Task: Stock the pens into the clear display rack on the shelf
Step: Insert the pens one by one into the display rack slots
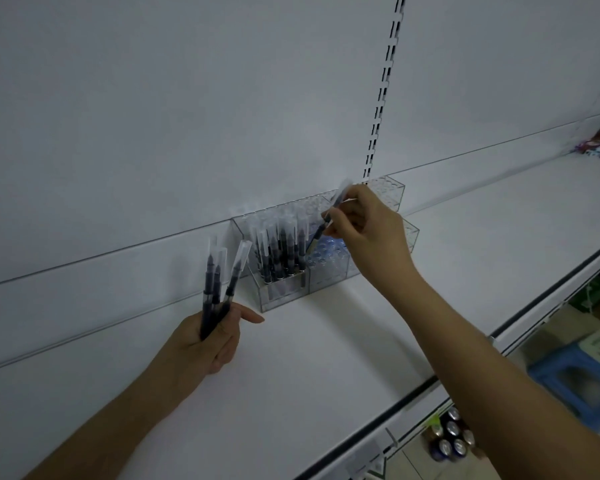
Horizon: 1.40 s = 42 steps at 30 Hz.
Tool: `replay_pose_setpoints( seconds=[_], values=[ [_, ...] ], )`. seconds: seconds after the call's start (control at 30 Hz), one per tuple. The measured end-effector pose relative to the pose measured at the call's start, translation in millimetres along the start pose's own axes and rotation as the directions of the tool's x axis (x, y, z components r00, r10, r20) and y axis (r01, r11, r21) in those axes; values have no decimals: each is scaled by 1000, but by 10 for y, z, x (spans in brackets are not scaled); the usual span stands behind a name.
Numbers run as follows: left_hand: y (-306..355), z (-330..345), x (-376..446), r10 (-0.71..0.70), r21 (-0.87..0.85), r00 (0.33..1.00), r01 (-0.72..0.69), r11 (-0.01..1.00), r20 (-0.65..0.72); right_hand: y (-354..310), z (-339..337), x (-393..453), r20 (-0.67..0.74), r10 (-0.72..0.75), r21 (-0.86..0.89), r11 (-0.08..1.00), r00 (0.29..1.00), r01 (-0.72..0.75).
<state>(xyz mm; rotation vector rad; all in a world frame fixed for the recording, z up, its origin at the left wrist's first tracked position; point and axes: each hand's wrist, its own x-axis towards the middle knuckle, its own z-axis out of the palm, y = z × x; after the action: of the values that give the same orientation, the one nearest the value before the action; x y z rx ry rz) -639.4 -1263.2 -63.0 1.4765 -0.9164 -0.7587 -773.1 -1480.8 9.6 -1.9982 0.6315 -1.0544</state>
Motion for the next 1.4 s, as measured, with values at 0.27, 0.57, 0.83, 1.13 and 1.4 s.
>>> replay_pose_setpoints(
  seconds=[0.27,0.57,0.83,1.13,1.4],
  values=[
    [-12,-36,8,-55,-37,998,55,998,4,-15,43,166,163,-74,-226,968,984,110],
    [-20,-48,16,-33,-67,999,34,997,13,181,214,33,318,27,-465,875,948,132],
    [16,-28,-14,26,11,998,-26,1000,64,-248,279,-645,92,-37,-135,990,995,49],
    [67,48,-61,70,196,987,-98,976,145,-306,517,-828,252,11,109,993,968,-40],
    [28,102,-32,77,77,994,-82,994,72,-225,122,-543,-64,147,373,921,987,-113]
  ],
)
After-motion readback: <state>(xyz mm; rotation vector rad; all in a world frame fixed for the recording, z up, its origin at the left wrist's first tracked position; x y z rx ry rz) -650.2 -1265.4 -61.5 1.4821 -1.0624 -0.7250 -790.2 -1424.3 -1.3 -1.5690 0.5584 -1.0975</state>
